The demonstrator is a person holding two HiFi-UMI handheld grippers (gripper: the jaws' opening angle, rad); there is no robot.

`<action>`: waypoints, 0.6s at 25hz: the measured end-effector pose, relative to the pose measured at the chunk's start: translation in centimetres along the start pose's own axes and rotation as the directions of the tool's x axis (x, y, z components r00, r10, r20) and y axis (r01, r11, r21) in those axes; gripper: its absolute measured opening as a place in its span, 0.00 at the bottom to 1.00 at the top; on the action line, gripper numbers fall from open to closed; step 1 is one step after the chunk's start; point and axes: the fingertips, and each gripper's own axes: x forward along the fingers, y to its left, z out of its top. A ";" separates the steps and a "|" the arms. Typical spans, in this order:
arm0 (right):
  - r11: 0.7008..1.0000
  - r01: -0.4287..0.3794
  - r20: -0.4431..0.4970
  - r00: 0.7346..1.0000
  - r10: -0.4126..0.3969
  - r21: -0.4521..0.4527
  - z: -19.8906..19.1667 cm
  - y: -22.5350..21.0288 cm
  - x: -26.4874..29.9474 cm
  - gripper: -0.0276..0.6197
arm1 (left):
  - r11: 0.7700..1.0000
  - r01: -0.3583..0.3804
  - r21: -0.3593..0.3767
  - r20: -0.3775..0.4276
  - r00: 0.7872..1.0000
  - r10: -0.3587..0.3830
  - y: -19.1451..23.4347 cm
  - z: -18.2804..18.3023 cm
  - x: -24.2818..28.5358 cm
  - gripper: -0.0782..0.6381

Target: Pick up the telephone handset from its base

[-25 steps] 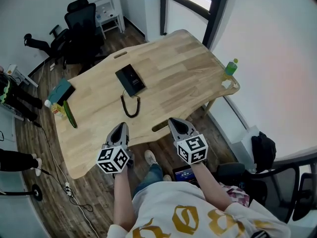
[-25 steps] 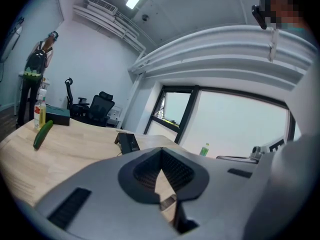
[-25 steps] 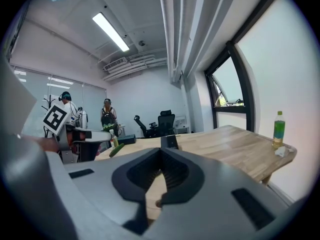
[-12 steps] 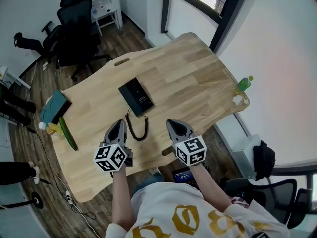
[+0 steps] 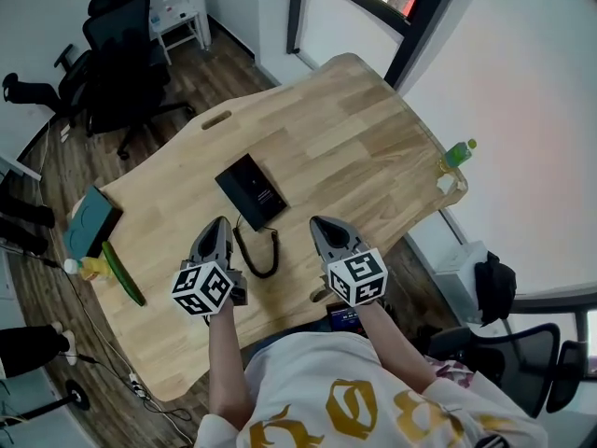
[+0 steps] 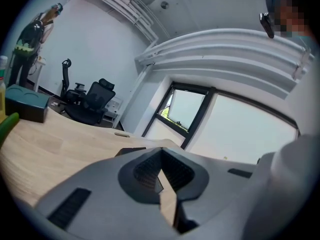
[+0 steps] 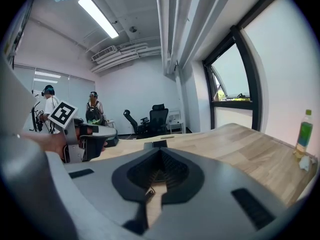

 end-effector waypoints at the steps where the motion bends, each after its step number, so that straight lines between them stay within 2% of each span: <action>1: 1.000 0.000 0.004 1.000 0.000 0.001 0.1 -0.1 0.1 0.05 | 1.000 -0.001 -0.007 0.005 1.000 0.001 0.0 0.2 0.2 0.12; 4: 1.000 -0.002 0.016 1.000 0.002 0.000 0.6 -0.4 0.5 0.05 | 1.000 -0.004 -0.023 0.024 1.000 0.005 -0.1 0.9 0.9 0.12; 8: 1.000 -0.024 0.018 1.000 0.024 -0.007 0.9 -0.8 1.5 0.05 | 1.000 -0.024 0.010 0.024 0.999 0.024 0.0 0.9 1.7 0.12; 15: 0.999 -0.048 0.011 0.999 0.048 0.009 0.9 -1.5 3.1 0.05 | 0.998 -0.020 -0.052 0.055 0.998 0.023 0.7 1.2 2.8 0.12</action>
